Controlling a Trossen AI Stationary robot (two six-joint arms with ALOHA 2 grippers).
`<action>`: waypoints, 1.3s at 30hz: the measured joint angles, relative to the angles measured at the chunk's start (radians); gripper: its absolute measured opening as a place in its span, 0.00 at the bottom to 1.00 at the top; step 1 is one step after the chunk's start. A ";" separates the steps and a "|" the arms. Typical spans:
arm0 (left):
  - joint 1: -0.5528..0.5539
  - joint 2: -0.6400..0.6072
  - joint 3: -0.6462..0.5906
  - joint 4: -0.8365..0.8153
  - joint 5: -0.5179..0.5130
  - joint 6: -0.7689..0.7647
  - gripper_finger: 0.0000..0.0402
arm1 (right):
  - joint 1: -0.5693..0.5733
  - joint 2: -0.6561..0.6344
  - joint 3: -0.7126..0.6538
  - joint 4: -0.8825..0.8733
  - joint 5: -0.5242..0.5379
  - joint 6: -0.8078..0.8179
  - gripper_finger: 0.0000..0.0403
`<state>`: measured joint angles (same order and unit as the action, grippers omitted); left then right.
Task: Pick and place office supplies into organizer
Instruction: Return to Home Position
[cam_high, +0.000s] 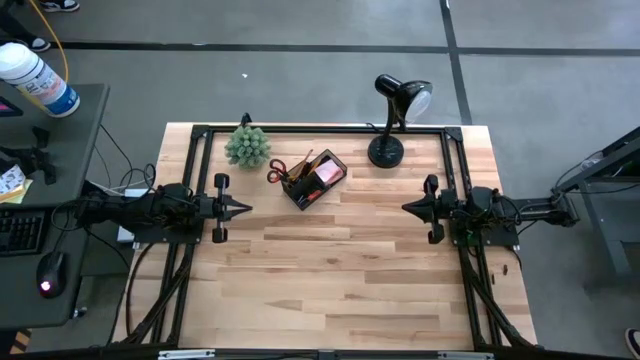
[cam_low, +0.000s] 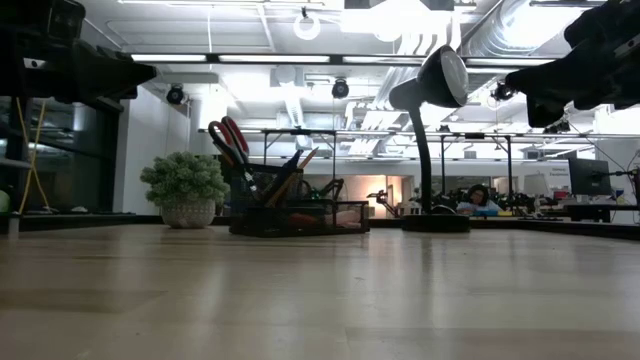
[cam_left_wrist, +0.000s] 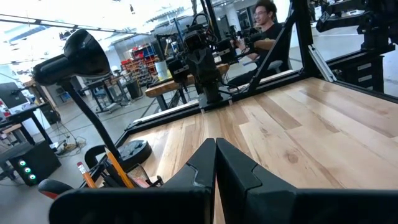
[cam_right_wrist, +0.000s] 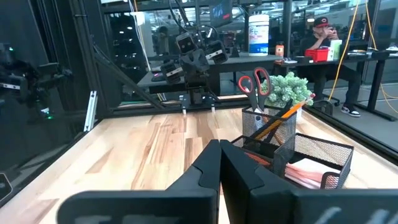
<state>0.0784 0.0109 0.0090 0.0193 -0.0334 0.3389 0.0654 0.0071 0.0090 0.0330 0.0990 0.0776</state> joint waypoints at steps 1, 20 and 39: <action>0.000 0.000 0.000 0.000 0.000 0.000 0.00 | 0.000 0.000 0.000 0.000 0.000 0.000 0.00; 0.000 0.000 0.000 0.000 0.000 0.000 0.00 | 0.000 0.000 0.000 0.000 -0.001 0.000 0.00; 0.000 0.000 0.000 0.000 0.000 0.000 0.00 | 0.000 0.000 -0.001 0.000 -0.001 0.000 0.01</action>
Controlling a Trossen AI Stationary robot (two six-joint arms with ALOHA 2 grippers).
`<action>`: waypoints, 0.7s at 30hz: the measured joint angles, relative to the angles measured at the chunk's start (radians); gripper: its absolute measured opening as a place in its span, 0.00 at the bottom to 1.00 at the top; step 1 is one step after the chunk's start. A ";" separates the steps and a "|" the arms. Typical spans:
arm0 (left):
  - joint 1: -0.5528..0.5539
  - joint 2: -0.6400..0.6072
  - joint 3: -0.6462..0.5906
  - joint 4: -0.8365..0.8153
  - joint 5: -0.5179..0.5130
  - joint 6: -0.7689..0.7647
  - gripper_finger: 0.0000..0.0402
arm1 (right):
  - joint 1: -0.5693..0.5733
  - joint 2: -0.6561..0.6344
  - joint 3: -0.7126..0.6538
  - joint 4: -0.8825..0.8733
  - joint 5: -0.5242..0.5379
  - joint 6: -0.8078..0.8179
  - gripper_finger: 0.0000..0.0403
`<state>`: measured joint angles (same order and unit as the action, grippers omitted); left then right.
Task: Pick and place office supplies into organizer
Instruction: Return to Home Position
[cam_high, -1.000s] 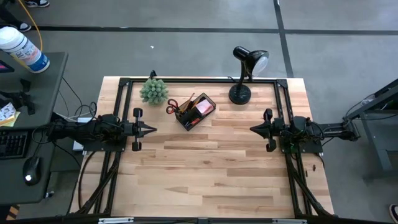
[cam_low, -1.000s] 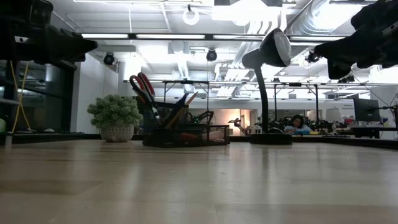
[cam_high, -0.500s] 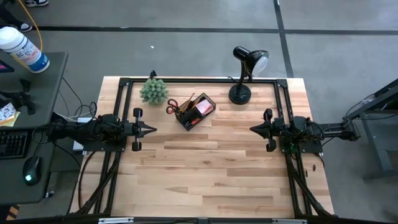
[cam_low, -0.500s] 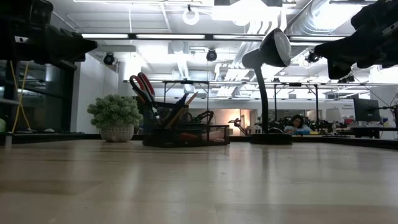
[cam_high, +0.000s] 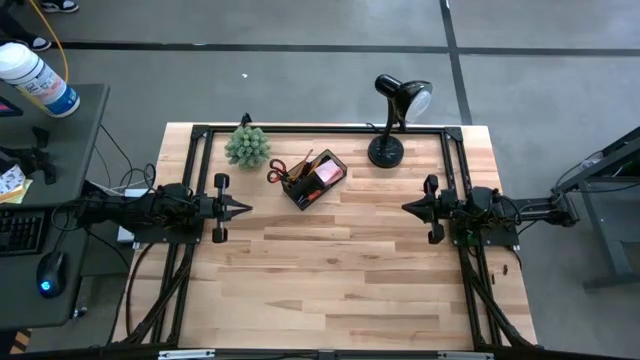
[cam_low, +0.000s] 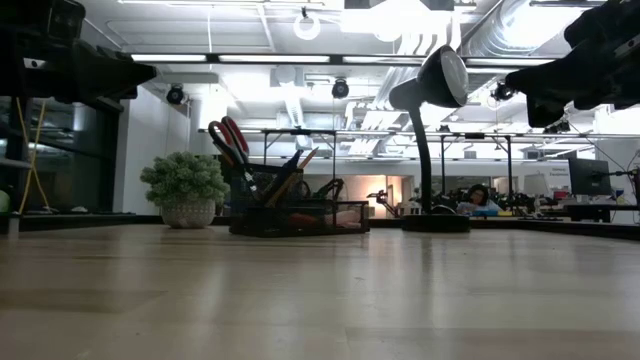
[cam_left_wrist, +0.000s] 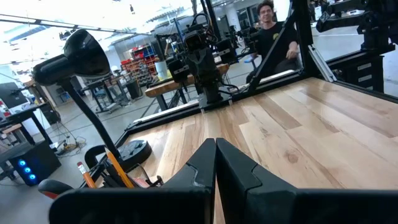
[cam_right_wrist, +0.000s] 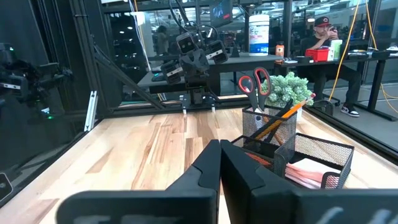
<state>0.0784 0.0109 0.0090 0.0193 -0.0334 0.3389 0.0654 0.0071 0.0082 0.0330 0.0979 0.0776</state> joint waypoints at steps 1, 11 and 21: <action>0.000 0.000 0.000 0.000 0.000 0.000 0.00 | 0.000 0.000 0.000 0.000 0.000 0.000 0.01; 0.000 0.000 0.000 0.000 0.000 0.000 0.00 | 0.000 0.000 0.000 0.000 0.000 0.000 0.02; 0.000 0.000 0.000 0.000 0.000 0.000 0.00 | 0.000 0.000 0.000 0.000 0.000 0.000 0.01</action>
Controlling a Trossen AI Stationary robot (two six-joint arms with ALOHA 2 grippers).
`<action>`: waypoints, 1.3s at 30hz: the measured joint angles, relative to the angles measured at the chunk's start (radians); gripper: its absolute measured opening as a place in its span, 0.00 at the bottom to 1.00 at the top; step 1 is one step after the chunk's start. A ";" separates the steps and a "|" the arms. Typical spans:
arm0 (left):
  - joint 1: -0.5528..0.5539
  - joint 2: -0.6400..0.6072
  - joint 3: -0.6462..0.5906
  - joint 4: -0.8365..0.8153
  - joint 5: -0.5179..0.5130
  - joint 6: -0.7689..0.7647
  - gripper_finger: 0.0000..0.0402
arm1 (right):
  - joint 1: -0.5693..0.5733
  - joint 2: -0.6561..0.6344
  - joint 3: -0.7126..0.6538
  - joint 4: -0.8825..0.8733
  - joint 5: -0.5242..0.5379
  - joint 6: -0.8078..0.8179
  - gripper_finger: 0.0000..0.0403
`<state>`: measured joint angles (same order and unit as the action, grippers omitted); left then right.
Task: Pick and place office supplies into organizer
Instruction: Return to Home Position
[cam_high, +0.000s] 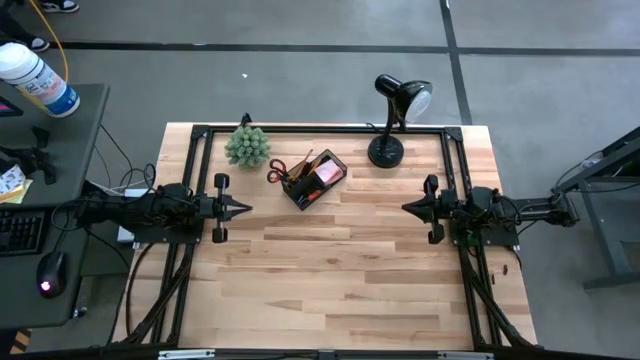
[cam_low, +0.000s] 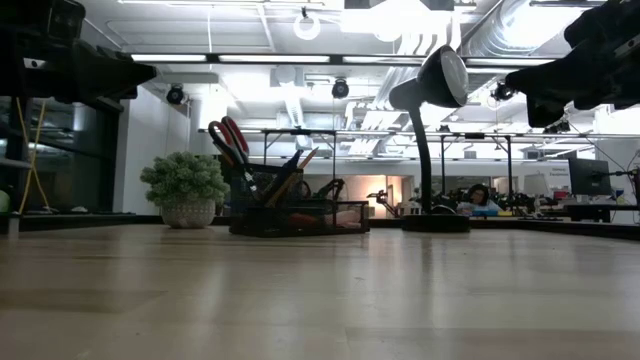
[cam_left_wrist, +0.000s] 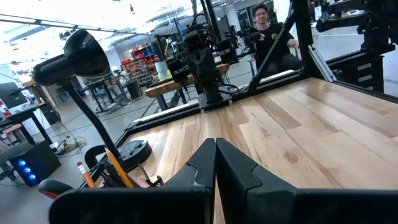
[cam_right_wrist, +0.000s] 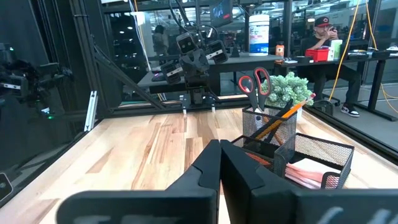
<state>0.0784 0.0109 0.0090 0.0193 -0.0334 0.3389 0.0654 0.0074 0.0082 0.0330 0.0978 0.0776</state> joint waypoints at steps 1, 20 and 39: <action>0.000 0.000 0.000 0.000 0.000 0.000 0.00 | 0.000 0.000 0.000 0.000 0.000 0.000 0.01; 0.000 0.000 0.000 0.000 0.000 0.000 0.00 | 0.000 0.000 0.000 0.000 0.000 0.000 0.00; 0.000 0.000 0.000 0.000 0.000 0.000 0.00 | 0.000 0.000 0.000 0.000 0.000 0.000 0.01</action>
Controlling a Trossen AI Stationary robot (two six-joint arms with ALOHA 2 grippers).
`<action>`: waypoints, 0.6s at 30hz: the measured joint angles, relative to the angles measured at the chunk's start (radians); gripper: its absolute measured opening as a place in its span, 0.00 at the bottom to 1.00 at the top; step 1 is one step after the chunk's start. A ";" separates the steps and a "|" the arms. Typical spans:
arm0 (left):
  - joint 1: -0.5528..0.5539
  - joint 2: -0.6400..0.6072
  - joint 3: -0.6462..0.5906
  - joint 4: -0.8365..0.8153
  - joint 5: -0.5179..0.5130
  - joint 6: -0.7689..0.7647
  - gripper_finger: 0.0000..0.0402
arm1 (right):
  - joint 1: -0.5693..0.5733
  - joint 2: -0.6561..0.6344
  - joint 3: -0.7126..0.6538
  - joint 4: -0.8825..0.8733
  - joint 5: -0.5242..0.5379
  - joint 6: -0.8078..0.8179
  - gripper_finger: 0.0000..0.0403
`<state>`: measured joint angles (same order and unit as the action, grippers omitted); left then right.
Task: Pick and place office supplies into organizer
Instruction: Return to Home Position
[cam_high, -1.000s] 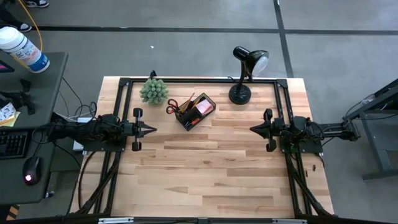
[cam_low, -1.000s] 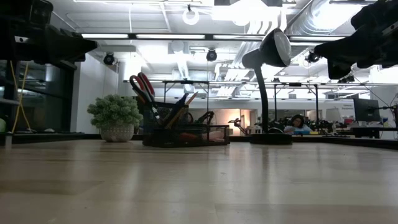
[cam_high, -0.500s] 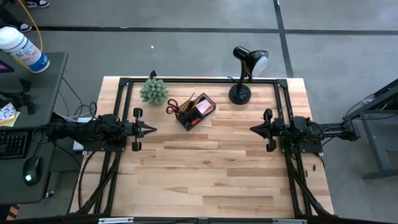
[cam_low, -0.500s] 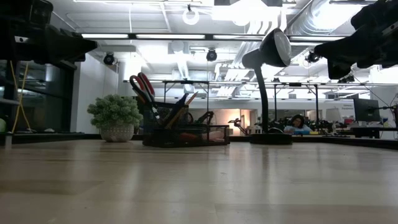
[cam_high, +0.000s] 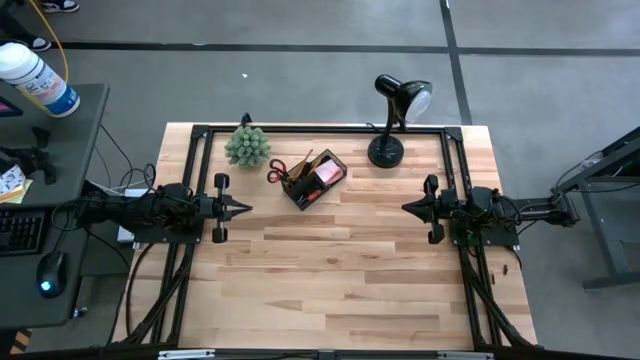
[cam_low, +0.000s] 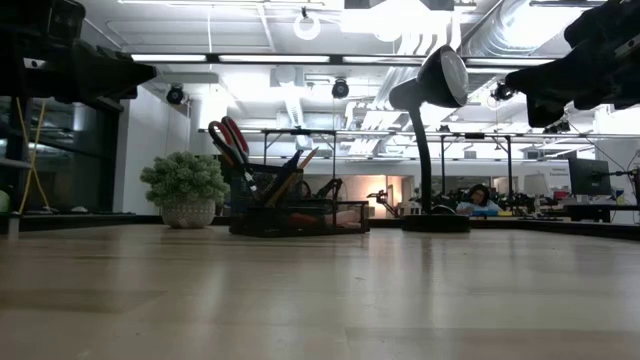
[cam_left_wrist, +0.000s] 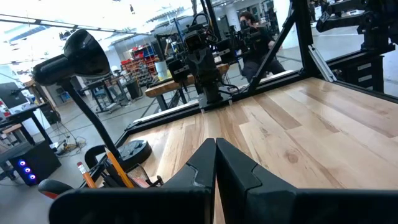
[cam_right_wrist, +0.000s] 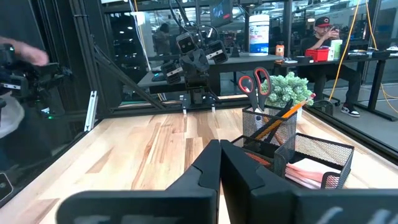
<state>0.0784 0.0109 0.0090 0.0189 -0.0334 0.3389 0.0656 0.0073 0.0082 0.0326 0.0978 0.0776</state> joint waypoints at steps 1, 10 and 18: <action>0.000 0.000 0.000 0.000 0.000 0.000 0.00 | 0.000 0.000 0.000 0.000 0.000 0.000 0.01; 0.000 0.000 0.000 0.000 0.000 0.000 0.00 | 0.000 0.000 0.000 0.000 0.000 0.000 0.02; 0.000 0.000 0.000 0.000 0.000 0.000 0.00 | 0.000 0.000 0.000 0.000 0.000 0.000 0.01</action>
<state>0.0784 0.0107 0.0090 0.0191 -0.0334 0.3389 0.0658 0.0073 0.0082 0.0328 0.0978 0.0776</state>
